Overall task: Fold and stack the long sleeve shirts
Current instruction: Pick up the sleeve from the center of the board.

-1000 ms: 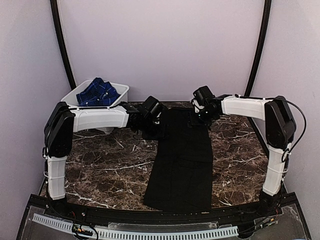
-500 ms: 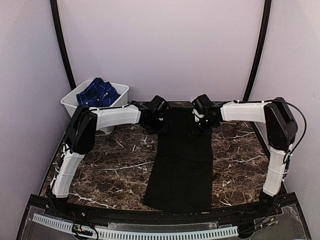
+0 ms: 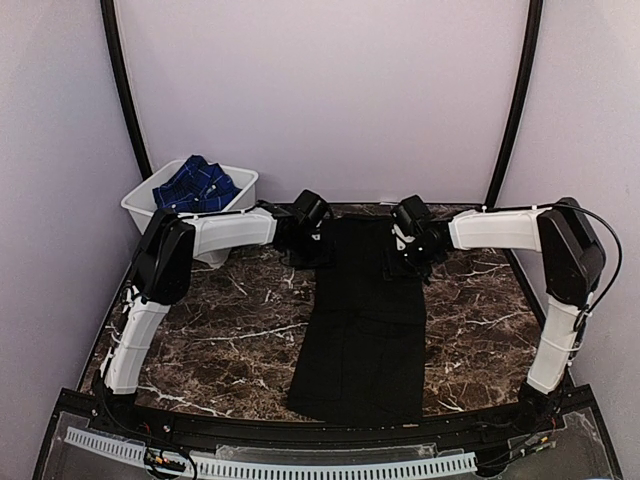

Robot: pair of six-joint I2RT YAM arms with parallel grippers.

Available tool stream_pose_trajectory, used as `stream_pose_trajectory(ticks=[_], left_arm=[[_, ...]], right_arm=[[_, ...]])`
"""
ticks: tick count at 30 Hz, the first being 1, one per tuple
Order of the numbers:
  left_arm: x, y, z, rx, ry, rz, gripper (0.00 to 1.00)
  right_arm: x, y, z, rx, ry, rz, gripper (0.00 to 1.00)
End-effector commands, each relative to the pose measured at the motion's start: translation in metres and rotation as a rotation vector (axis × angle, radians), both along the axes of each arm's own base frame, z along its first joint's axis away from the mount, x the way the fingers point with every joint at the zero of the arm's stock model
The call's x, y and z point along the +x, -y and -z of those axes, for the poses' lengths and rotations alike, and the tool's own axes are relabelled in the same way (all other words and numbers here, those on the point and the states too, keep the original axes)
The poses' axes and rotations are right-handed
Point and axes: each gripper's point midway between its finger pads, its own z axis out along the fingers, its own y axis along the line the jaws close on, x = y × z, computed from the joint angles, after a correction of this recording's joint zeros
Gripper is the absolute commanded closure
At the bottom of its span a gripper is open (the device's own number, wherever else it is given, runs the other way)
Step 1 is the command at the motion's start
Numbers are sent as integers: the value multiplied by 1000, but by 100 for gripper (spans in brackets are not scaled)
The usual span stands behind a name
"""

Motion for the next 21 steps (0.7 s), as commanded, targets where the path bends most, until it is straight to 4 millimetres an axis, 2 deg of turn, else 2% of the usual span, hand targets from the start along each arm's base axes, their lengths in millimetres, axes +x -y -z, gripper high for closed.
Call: stream_pose_trajectory(ticks=[1, 7, 8, 15, 21], left_arm=[[-2, 16, -33, -97, 5, 19, 47], [-1, 19, -48, -118, 26, 26, 69], [-1, 18, -50, -119, 29, 25, 76], [-1, 13, -59, -95, 58, 31, 84], [1, 10, -79, -94, 106, 39, 90]], right_arm=[[5, 0, -10, 19, 40, 15, 32], [3, 1, -9, 17, 39, 16, 32], [3, 1, -9, 14, 40, 17, 32], [1, 4, -4, 10, 34, 28, 31], [0, 4, 1, 8, 21, 36, 21]])
